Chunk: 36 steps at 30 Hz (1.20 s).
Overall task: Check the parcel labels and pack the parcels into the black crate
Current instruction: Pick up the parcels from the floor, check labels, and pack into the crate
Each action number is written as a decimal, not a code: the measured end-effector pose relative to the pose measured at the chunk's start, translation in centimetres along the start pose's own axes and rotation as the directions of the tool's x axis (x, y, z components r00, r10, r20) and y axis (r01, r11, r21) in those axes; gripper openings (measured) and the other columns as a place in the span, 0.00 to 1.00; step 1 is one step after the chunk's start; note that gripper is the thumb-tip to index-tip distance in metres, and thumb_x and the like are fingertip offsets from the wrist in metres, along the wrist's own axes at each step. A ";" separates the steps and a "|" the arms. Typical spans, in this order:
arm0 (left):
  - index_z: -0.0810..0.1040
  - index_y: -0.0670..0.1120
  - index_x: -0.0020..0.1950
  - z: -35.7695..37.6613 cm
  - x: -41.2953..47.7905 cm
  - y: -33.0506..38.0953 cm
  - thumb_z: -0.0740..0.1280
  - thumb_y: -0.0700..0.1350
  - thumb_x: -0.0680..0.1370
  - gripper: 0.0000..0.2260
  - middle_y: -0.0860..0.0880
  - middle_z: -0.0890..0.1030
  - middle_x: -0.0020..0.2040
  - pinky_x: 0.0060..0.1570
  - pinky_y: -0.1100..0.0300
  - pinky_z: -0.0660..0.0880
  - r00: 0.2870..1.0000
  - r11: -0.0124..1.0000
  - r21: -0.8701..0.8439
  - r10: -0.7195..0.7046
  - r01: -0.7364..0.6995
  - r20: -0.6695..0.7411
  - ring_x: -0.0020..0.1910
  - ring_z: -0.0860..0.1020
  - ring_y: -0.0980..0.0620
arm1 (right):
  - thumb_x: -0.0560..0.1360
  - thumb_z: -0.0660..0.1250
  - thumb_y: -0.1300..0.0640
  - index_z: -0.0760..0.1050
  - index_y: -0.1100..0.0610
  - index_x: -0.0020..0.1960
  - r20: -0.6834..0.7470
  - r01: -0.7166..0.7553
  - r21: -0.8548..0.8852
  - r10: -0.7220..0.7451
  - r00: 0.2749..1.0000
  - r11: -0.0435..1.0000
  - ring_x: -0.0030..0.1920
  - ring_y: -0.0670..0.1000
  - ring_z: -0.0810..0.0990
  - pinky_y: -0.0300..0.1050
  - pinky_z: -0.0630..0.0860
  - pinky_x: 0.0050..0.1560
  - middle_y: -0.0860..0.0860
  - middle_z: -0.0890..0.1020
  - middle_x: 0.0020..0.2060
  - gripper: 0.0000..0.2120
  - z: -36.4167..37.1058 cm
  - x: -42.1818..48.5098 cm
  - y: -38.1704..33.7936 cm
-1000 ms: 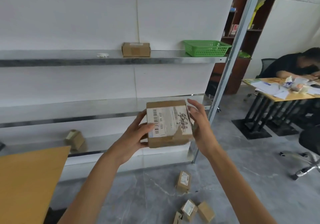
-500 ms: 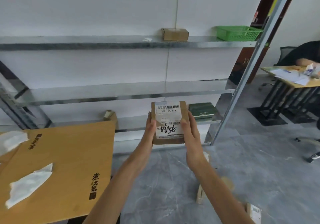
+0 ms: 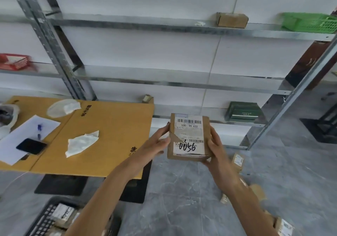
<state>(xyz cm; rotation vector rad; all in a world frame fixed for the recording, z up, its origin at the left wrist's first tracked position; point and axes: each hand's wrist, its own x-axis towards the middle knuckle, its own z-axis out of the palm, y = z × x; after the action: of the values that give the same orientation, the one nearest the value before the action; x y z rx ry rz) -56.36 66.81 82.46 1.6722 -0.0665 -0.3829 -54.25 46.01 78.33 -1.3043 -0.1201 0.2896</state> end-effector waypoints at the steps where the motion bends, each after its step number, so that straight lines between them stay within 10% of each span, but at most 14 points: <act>1: 0.58 0.63 0.73 -0.3 -0.8 -0.7 0.65 0.63 0.71 0.32 0.61 0.72 0.67 0.68 0.46 0.65 1.000 1.000 0.016 -0.006 0.006 -0.008 0.69 0.69 0.55 | 0.75 0.62 0.44 0.66 0.35 0.67 -0.001 -0.013 -0.005 0.013 1.000 1.000 0.63 0.51 0.77 0.51 0.78 0.54 0.48 0.77 0.63 0.21 0.4 -0.5 0.2; 8: 0.51 0.68 0.72 -3.2 -6.9 -3.6 0.70 0.59 0.69 0.38 0.64 0.67 0.69 0.51 0.67 0.70 0.997 0.994 0.107 0.003 0.005 -0.077 0.65 0.67 0.64 | 0.69 0.62 0.33 0.68 0.37 0.65 -0.002 -0.061 -0.088 0.061 0.998 0.994 0.64 0.50 0.74 0.58 0.78 0.56 0.43 0.78 0.61 0.25 5.5 -3.4 1.2; 13: 0.50 0.75 0.67 -7.9 -12.1 -4.9 0.72 0.57 0.70 0.37 0.68 0.69 0.66 0.57 0.63 0.72 0.992 0.952 0.306 0.057 -0.019 -0.116 0.63 0.70 0.64 | 0.69 0.66 0.43 0.69 0.38 0.65 0.069 -0.025 -0.084 0.031 0.997 0.996 0.61 0.49 0.77 0.53 0.79 0.52 0.46 0.78 0.61 0.24 11.8 -4.5 3.4; 18: 0.50 0.60 0.75 -15.2 -18.5 -8.0 0.71 0.57 0.69 0.41 0.62 0.70 0.67 0.57 0.61 0.70 0.958 0.858 0.514 0.149 -0.002 -0.246 0.62 0.71 0.60 | 0.71 0.65 0.48 0.70 0.42 0.65 0.070 -0.013 -0.035 0.016 0.997 0.999 0.61 0.50 0.78 0.51 0.79 0.49 0.47 0.78 0.62 0.23 21.8 -5.7 6.9; 32: 0.65 0.59 0.69 -32.0 -29.1 -13.8 0.74 0.52 0.69 0.32 0.72 0.73 0.48 0.40 0.79 0.68 0.943 0.873 0.479 0.082 0.087 -0.322 0.49 0.69 0.80 | 0.69 0.66 0.47 0.67 0.46 0.67 0.045 -0.164 0.000 0.164 0.985 0.986 0.61 0.50 0.77 0.48 0.80 0.46 0.50 0.77 0.61 0.26 40.8 -6.1 14.8; 36: 0.70 0.57 0.65 -34.7 -27.5 -16.2 0.75 0.52 0.67 0.28 0.67 0.77 0.50 0.45 0.73 0.69 0.938 0.895 0.418 -0.006 0.159 -0.346 0.52 0.74 0.70 | 0.71 0.66 0.48 0.66 0.46 0.68 0.049 -0.243 0.005 0.242 0.969 0.970 0.56 0.45 0.80 0.48 0.80 0.46 0.49 0.77 0.60 0.26 41.9 -3.3 17.8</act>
<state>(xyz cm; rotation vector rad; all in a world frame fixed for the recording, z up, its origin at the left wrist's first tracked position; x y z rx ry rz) -75.18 109.49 75.56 2.1777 0.1898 -0.1417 -70.37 88.30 72.53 -1.3025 0.0016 0.5300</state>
